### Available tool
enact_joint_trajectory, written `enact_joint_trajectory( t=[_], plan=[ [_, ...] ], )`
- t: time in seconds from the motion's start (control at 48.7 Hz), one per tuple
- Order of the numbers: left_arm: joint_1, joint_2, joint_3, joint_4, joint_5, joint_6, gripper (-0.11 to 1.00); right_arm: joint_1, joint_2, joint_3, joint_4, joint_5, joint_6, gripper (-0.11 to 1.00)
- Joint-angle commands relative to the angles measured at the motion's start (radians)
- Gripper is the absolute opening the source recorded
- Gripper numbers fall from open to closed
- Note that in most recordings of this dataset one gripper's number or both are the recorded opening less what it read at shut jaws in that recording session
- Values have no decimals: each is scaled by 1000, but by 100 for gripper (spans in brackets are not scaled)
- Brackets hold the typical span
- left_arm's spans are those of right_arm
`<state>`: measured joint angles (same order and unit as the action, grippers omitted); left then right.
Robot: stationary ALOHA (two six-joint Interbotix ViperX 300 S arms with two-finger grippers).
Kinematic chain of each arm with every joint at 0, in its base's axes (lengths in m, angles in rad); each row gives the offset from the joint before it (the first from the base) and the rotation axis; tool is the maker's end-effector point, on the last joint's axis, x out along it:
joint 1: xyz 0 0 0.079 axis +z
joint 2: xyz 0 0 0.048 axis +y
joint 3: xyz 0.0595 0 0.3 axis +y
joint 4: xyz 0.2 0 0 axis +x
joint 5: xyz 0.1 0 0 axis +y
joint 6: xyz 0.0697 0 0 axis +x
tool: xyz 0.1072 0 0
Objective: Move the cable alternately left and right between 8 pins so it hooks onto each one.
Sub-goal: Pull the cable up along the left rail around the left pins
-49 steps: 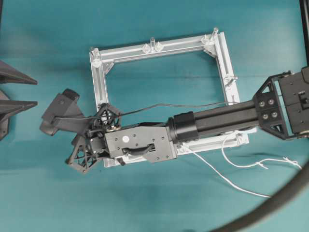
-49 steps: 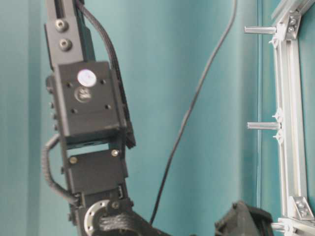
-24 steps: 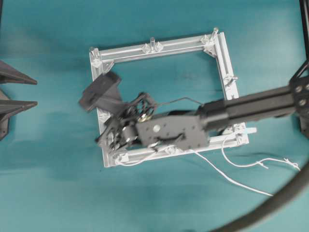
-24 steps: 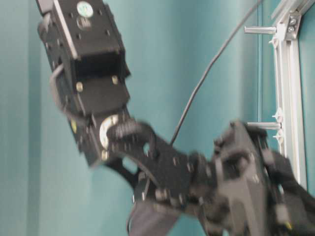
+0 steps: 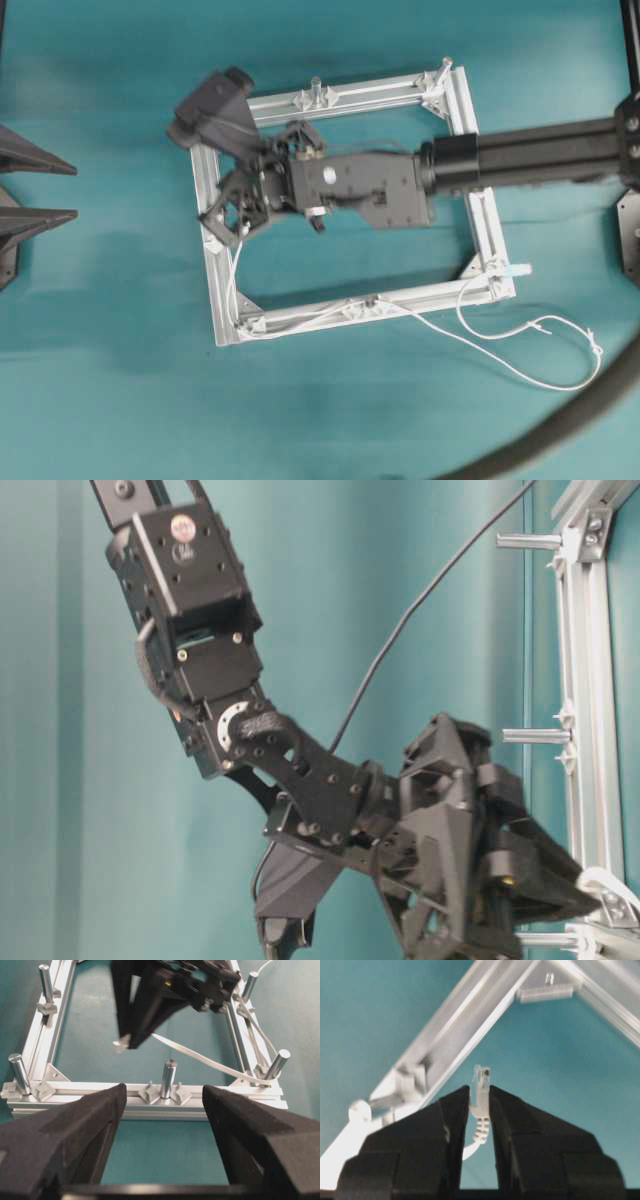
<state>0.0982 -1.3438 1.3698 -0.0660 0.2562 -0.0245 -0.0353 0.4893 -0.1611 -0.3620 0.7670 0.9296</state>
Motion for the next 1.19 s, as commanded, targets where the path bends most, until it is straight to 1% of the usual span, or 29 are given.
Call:
enact_joint_trajectory(
  t=[0.0, 0.123, 0.247, 0.39, 0.514, 0.657, 0.781, 0.863, 1.109, 1.171],
  plan=[
    [-3, 8, -11, 3, -9, 2, 74, -17, -5, -66, 46, 9, -61, 16],
    [-2, 8, -11, 5, -8, 2, 74, -32, 41, -137, 112, 32, -161, 16],
    [-2, 8, -11, 3, -8, 2, 74, -38, 92, -227, 141, 61, -238, 16],
    [-3, 8, -9, 3, -9, 0, 74, -43, 150, -334, 167, 112, -345, 16],
    [-2, 8, -9, 3, -9, 0, 74, -51, 189, -408, 192, 135, -433, 16],
    [-2, 8, -9, 3, -8, 2, 74, -61, 229, -480, 227, 138, -512, 16],
    [-3, 8, -9, 3, -8, 0, 74, -71, 258, -537, 236, 137, -548, 16],
    [-2, 8, -9, 3, -9, 0, 74, -80, 279, -577, 235, 137, -555, 16],
    [-3, 8, -9, 3, -9, 0, 74, -112, 344, -670, 224, 124, -549, 16],
    [-3, 8, -9, 3, -9, 0, 74, -117, 357, -687, 207, 120, -546, 16]
  ],
)
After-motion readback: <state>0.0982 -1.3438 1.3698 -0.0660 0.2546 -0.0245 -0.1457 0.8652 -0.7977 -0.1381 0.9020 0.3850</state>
